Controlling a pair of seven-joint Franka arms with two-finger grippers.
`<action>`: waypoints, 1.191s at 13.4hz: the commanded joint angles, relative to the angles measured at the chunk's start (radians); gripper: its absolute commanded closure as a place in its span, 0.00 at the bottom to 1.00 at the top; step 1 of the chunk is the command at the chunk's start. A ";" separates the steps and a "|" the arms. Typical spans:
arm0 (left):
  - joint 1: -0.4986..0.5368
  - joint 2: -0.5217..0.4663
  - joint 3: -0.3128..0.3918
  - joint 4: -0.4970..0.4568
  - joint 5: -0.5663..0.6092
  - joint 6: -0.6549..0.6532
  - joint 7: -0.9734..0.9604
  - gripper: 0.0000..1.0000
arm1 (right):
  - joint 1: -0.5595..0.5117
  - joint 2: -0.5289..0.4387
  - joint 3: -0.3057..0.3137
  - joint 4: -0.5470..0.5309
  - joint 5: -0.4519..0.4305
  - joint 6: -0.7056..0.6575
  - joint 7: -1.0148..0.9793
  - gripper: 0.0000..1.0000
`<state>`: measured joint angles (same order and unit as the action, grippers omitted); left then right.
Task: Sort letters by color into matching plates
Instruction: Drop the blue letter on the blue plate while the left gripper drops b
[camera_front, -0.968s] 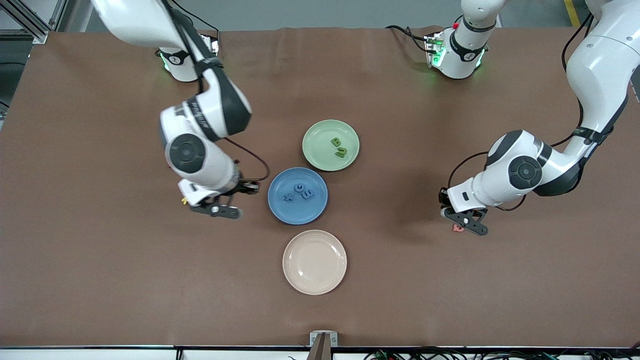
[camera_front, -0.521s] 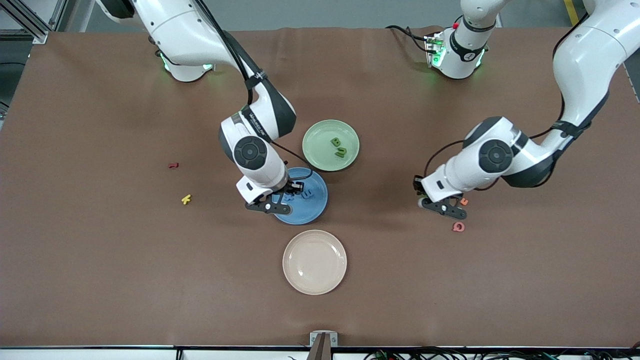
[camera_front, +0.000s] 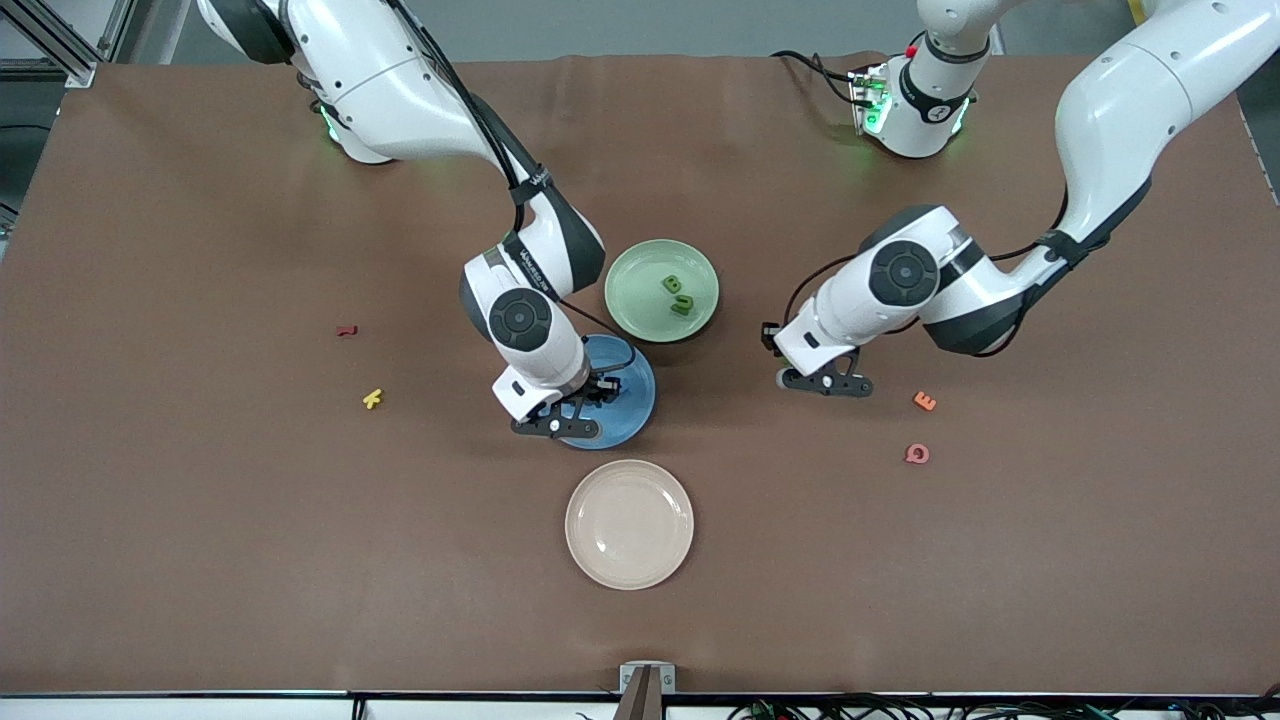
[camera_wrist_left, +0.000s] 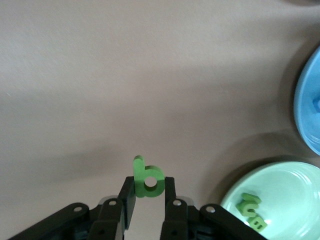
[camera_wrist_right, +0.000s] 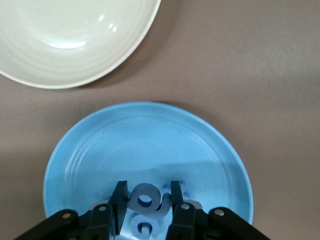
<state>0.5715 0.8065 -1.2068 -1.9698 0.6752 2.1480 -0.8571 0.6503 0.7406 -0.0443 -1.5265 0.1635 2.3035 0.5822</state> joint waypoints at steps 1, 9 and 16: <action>-0.015 -0.023 -0.013 -0.046 -0.017 0.009 -0.103 0.97 | -0.009 0.031 -0.002 0.043 0.011 0.011 -0.044 0.86; -0.171 -0.015 -0.016 -0.130 0.000 0.177 -0.502 0.99 | -0.012 0.042 -0.003 0.051 0.017 0.037 -0.044 0.15; -0.329 -0.007 0.064 -0.127 0.109 0.214 -0.740 0.82 | -0.052 -0.203 -0.009 0.046 0.016 -0.387 -0.042 0.00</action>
<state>0.2823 0.8090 -1.1737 -2.0958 0.7587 2.3407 -1.5400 0.6344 0.6621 -0.0628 -1.4424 0.1639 2.0451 0.5574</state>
